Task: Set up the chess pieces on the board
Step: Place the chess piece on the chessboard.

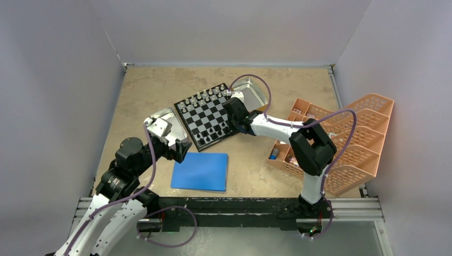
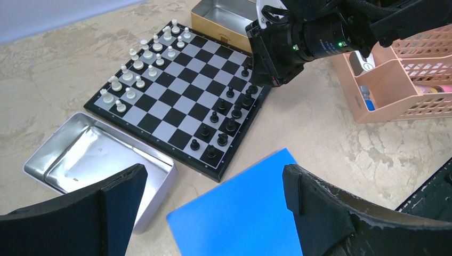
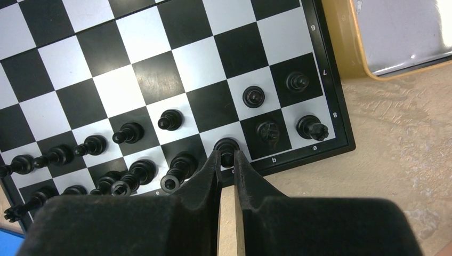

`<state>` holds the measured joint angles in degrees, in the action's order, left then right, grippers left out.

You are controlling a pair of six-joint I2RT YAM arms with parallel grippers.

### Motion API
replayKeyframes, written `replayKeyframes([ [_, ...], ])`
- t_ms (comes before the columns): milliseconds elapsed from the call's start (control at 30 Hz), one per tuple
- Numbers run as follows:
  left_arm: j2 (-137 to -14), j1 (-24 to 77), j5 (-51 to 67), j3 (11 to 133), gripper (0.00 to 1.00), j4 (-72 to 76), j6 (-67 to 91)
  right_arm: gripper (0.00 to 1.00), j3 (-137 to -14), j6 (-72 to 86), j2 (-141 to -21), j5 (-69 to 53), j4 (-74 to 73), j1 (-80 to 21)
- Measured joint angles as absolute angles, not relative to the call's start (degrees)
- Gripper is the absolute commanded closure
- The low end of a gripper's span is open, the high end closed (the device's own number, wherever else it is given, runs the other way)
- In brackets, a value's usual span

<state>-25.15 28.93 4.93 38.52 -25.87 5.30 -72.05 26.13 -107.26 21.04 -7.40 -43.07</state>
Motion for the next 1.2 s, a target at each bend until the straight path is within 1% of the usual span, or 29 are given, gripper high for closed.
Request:
replayKeyframes([
  [300,-25.2,28.9,4.2,38.5,0.00,-25.9,5.3,0.83,-72.1,26.3,-107.3,20.0,-7.4,-43.1],
  [533,-26.7,28.9,2.9,38.5,0.00,-25.9,5.4,0.77,-72.1,26.8,-107.3,19.6,-7.7,-43.1],
  [733,-27.4,28.9,-2.7,38.5,0.00,-26.7,7.6,0.71,-72.1,27.2,-107.1,19.6,-8.6,-43.1],
  [833,-27.7,28.9,-8.1,38.7,0.00,-28.3,10.7,0.70,-72.1,27.2,-106.1,19.6,-9.7,-43.1],
  [967,-30.5,28.9,-13.4,40.0,0.00,-30.7,15.4,0.67,-72.0,27.6,-101.7,19.3,-11.1,-43.1],
  [1033,-32.3,28.9,-14.2,40.4,0.00,-31.2,16.2,0.66,-72.0,27.9,-98.4,18.5,-11.2,-43.1],
  [1200,-42.9,28.9,-15.1,44.7,0.02,-34.8,16.8,0.66,-70.1,28.5,-87.5,16.7,-10.3,-43.1],
])
